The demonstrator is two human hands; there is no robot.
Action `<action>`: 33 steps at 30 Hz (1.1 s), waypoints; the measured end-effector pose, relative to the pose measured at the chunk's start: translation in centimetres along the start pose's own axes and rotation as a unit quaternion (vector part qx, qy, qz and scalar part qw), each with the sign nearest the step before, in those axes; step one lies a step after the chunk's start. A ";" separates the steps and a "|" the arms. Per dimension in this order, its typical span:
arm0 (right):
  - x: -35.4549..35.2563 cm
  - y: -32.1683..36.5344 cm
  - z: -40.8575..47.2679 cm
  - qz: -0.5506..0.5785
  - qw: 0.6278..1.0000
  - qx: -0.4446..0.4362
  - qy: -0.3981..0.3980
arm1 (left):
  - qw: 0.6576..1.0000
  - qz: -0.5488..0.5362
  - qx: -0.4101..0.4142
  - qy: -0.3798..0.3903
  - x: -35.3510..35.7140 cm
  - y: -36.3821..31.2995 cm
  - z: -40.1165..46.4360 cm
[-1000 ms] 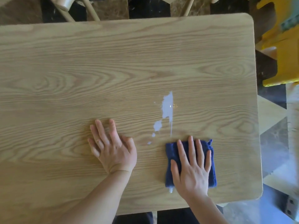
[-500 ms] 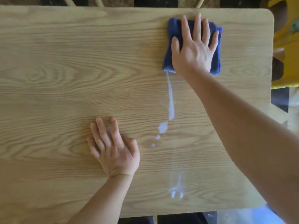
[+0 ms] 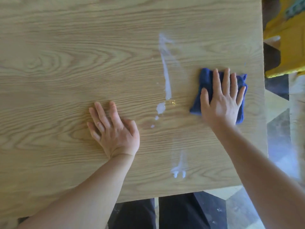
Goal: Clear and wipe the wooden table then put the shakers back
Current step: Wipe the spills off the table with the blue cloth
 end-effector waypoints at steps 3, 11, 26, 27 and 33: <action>1.0 -1.7 -9.3 0.000 1.000 0.023 0.021 | 1.000 -0.003 0.000 -0.006 0.0 0.1 0.1; 3.5 0.6 -23.1 0.005 0.994 0.095 0.061 | 1.000 -0.017 0.001 -0.002 -0.5 -0.1 0.1; 2.2 3.5 -3.7 -0.017 0.999 -0.022 -0.034 | 0.999 -0.009 -0.006 -0.034 -0.4 -0.4 0.0; 1.6 3.2 -0.4 -0.008 0.999 -0.019 -0.031 | 0.999 -0.011 -0.006 -0.037 -0.4 -0.4 0.0; -0.8 3.5 12.5 0.005 0.998 -0.044 -0.053 | 0.999 -0.016 -0.005 -0.040 0.3 -0.1 0.0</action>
Point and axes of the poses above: each hand's wrist, its own z-axis towards the middle knuckle, its own x-axis out of the palm, y = z × x, the point moved 1 cm from there along z, towards the middle knuckle, and after that the axes turned 9 degrees about -x, right-handed, at the moved point
